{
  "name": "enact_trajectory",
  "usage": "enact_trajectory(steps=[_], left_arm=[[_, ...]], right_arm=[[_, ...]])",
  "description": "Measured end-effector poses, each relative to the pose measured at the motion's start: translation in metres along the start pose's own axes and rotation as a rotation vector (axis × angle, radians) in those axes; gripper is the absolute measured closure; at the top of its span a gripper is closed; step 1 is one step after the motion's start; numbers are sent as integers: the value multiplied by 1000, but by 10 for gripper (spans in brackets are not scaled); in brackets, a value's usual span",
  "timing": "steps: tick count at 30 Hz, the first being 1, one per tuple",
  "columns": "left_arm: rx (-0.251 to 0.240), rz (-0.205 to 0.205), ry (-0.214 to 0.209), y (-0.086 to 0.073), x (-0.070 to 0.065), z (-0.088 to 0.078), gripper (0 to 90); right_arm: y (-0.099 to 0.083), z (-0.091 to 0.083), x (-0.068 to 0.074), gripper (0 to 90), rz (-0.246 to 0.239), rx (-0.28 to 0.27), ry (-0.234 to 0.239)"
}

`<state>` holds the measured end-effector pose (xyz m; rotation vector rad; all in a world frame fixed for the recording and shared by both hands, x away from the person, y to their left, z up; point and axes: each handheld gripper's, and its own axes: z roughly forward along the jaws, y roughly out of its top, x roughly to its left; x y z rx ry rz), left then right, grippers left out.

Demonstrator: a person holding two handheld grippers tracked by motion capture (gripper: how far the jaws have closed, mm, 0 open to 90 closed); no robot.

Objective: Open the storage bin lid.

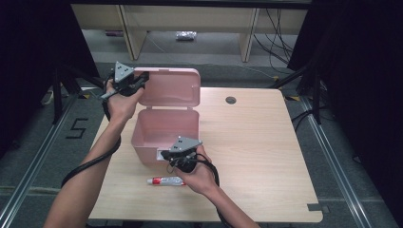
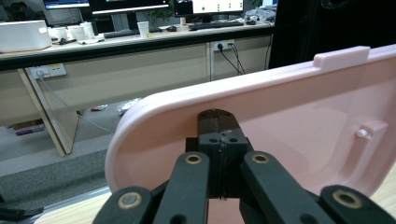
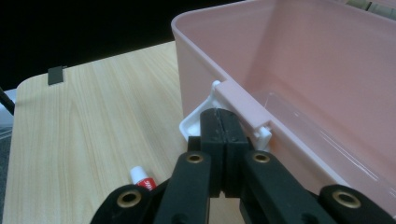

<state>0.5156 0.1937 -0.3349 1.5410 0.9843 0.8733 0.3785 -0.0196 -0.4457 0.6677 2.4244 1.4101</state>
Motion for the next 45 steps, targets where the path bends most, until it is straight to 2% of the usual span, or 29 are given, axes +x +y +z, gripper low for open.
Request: enact_trajectory(steps=[12, 20, 21, 23, 24, 25, 26, 27, 29, 38, 40, 42, 45], left_arm=[[18, 23, 20, -3, 1, 10, 898], [35, 16, 28, -8, 2, 16, 898], [36, 17, 29, -9, 2, 17, 898], [44, 17, 30, -11, 2, 18, 898], [45, 16, 30, -12, 2, 19, 898], [47, 20, 29, -13, 3, 19, 898], [50, 16, 30, -14, 2, 20, 898], [50, 18, 30, -14, 2, 20, 898], [59, 19, 31, -16, 2, 21, 899], [81, 19, 36, -22, 3, 25, 898], [89, 19, 35, -24, 3, 26, 898], [95, 19, 38, -25, 3, 27, 898], [105, 18, 37, -26, 4, 28, 898]], right_arm=[[0, -1, 0, 900, -4, 7, 2], [0, -1, 0, 900, -4, 5, 4], [0, -1, -2, 900, -27, 0, -1], [0, 0, 0, 900, -11, 1, 5], [0, 0, -2, 900, -28, -2, 0], [0, 0, -1, 900, -14, 2, 4], [0, -1, -2, 900, -27, 0, -1], [0, 0, 0, 900, -8, 2, 4], [0, -1, -2, 900, -29, -1, -1], [0, 0, -2, 900, -23, -2, 5], [0, -1, -1, 900, -8, 4, 2], [0, 0, -1, 900, -22, 0, 1], [0, 0, -1, 900, -14, 1, 5]])
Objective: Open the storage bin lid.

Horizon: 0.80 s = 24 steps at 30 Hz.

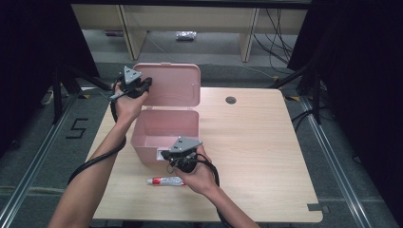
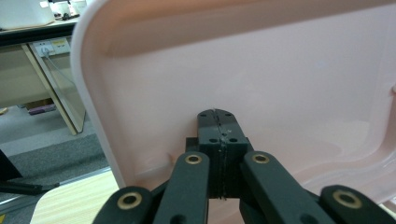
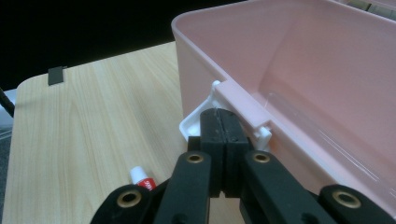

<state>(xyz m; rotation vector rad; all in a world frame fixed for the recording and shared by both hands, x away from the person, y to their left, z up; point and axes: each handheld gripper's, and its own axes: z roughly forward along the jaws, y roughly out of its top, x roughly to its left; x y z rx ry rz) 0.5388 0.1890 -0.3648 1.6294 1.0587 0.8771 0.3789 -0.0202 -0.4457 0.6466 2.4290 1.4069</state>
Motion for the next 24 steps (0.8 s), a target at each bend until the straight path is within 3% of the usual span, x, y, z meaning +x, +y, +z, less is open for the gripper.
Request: enact_trajectory(steps=[24], left_arm=[[86, -4, 2, -13, 2, 12, 898]], right_arm=[[0, 0, -1, 900, -10, -1, 2]])
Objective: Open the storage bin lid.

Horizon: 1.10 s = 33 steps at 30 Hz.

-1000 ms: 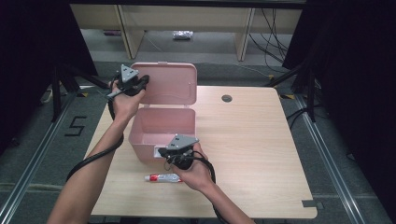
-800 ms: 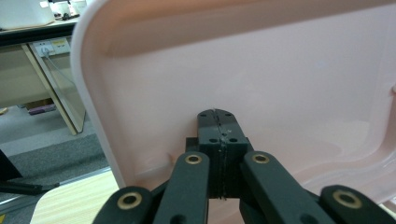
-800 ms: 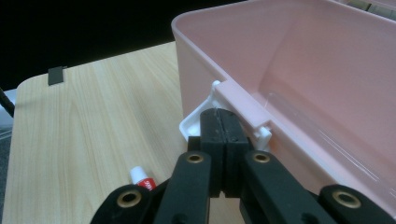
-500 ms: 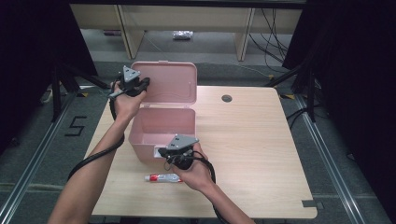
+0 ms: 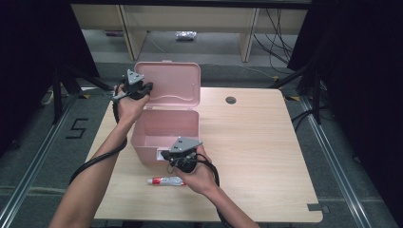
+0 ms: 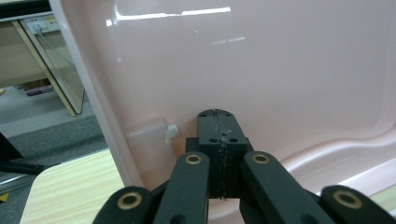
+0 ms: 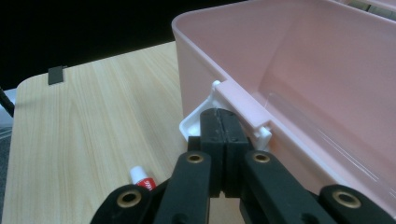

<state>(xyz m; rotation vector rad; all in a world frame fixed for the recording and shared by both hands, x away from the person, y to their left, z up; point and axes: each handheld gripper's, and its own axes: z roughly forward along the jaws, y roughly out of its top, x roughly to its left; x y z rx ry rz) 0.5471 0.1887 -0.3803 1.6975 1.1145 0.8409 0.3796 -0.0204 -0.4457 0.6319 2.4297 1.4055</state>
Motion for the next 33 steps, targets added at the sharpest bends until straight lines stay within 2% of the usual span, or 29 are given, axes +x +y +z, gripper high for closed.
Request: enact_trajectory(steps=[6, 7, 8, 13, 14, 15, 16, 19, 20, 21, 22, 26, 27, 28, 33], left_arm=[[18, -2, -4, -3, 0, 3, 898], [23, -2, -2, -3, -1, 3, 898], [26, -1, -3, -3, 0, 3, 897], [46, -4, -8, -5, 0, 5, 897], [50, -1, -7, -6, 0, 6, 897], [54, 0, -6, -6, 0, 6, 897], [56, -2, -7, -6, 0, 6, 897], [64, -2, -7, -7, 0, 8, 897], [66, -2, -8, -8, 0, 8, 897], [68, -2, -9, -8, 0, 9, 897], [71, -1, -9, -8, 0, 9, 897], [77, 1, -16, -9, -2, 10, 897], [79, 2, -17, -9, -2, 11, 897], [83, 5, -17, -9, -2, 11, 897], [95, 9, -26, -8, -3, 12, 897]], right_arm=[[0, 0, 0, 900, -2, -2, 1], [0, 0, 2, 900, 21, 4, -1], [0, 0, 0, 900, -1, -2, 1], [0, 0, 0, 900, -1, -2, 1], [0, 0, 2, 900, 22, 4, -1], [0, 0, 2, 900, 25, 7, -2], [0, 0, 0, 900, -1, -1, 1], [0, 0, 0, 900, 1, -3, 1], [0, 0, 1, 900, 20, 3, 0], [0, 0, 1, 900, 8, -1, 1], [0, 0, 2, 900, 23, 3, -1], [0, 0, 2, 900, 26, 4, -2], [0, 0, 2, 900, 23, 3, 0], [0, 0, 0, 900, 0, -4, 2], [0, 0, 0, 900, 0, -2, 2]])
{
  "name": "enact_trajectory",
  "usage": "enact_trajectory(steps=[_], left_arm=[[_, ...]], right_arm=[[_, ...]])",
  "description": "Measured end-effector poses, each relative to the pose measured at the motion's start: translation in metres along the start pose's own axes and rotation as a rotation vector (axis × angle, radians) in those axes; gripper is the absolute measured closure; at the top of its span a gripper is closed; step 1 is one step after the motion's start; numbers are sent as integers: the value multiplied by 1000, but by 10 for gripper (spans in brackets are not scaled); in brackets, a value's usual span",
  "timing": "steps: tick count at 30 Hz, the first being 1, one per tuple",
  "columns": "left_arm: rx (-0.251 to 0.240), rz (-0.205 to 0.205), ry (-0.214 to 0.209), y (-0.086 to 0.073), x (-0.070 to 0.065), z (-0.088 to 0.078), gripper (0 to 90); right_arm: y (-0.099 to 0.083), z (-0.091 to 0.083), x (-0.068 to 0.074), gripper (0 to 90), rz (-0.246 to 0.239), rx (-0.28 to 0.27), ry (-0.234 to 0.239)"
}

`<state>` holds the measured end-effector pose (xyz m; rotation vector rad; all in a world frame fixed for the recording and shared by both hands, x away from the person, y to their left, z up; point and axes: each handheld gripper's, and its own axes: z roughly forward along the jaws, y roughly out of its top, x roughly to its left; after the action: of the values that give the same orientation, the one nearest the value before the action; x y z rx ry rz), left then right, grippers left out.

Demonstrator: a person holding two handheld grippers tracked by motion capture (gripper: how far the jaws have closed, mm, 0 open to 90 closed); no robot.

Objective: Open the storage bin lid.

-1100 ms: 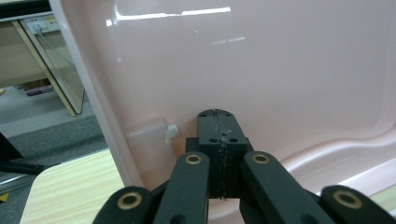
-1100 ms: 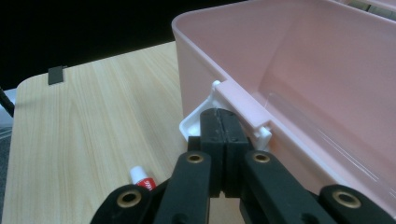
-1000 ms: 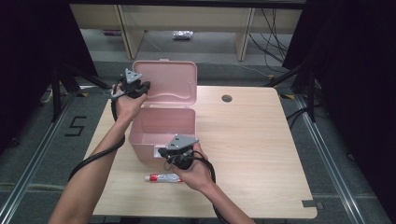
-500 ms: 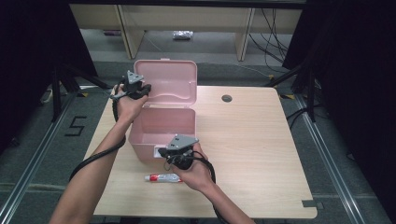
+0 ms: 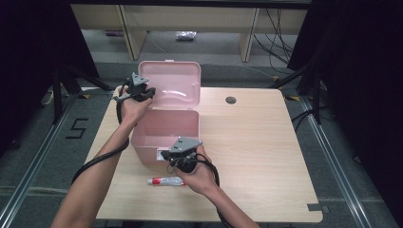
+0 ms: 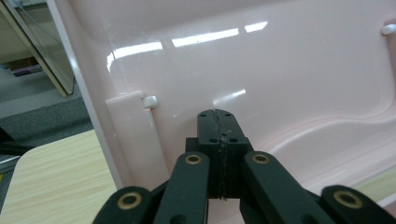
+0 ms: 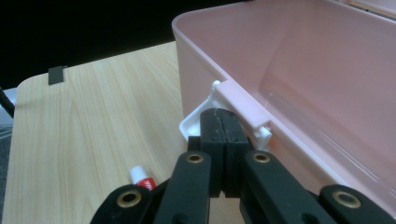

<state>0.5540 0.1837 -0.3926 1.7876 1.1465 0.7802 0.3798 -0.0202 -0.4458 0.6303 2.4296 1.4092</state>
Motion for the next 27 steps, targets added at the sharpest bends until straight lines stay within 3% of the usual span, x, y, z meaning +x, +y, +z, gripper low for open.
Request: enact_trajectory(steps=[12, 16, 27], left_arm=[[10, -7, -1, -1, 0, -2, 897], [-3, -7, -9, -1, 0, -6, 895], [-72, 3, -57, 2, -5, -39, 847]], right_arm=[[0, 0, 0, 900, 3, 3, -2], [-1, 1, 0, 900, 3, -18, -7], [-1, 1, 0, 900, 7, -10, -4]])
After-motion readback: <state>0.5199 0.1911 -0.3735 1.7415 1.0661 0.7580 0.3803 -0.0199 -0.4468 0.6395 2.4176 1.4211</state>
